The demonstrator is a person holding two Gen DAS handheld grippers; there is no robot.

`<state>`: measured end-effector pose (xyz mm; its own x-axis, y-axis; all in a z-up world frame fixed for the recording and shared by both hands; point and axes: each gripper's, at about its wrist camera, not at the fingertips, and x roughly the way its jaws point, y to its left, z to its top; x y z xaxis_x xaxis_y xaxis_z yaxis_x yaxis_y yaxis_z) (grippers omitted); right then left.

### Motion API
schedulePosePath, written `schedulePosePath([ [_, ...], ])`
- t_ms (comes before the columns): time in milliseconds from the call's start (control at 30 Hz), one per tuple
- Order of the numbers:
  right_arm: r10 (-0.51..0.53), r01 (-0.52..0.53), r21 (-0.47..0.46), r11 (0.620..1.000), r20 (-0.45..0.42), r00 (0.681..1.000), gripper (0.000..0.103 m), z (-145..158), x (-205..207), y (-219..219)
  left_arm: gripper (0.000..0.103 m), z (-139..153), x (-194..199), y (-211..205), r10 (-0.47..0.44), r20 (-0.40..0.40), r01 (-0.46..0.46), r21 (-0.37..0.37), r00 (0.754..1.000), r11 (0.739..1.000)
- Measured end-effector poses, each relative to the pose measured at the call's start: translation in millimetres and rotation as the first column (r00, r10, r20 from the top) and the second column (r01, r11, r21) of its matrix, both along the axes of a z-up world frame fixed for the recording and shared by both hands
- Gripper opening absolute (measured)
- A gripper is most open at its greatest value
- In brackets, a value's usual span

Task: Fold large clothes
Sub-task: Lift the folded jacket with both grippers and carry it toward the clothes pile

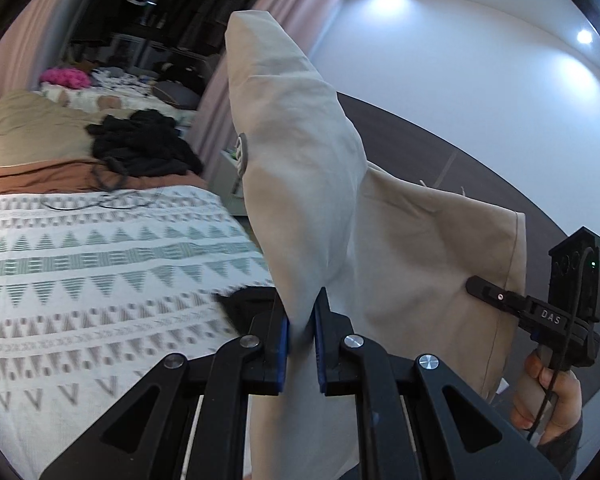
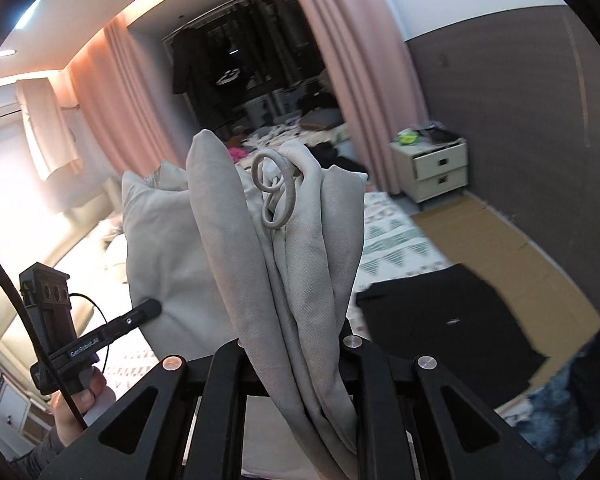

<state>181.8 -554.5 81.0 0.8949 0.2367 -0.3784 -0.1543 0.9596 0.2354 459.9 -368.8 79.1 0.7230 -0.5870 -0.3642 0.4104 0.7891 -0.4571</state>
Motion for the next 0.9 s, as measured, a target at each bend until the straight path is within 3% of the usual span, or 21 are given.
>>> schedulePosePath([
  [267, -0.108, 0.108, -0.053, 0.993, -0.003, 0.994, 0.008, 16.6, -41.0, -38.9, 0.013, 5.3, 7.9, -71.9, -0.130, -0.024, 0.130, -0.004, 0.991, 0.992],
  [433, -0.155, 0.153, -0.089, 0.984, -0.015, 0.988, 0.008, 23.6, -41.4, -19.9, 0.013, -5.1, 21.4, -103.0, -0.175, -0.065, 0.174, -0.025, 0.982, 0.984],
  [900, -0.232, 0.208, -0.192, 0.959, -0.116, 0.966, 0.008, 30.6, 53.6, 24.2, 0.013, -71.9, 114.3, -137.9, -0.194, -0.222, 0.186, -0.058, 0.955, 0.981],
])
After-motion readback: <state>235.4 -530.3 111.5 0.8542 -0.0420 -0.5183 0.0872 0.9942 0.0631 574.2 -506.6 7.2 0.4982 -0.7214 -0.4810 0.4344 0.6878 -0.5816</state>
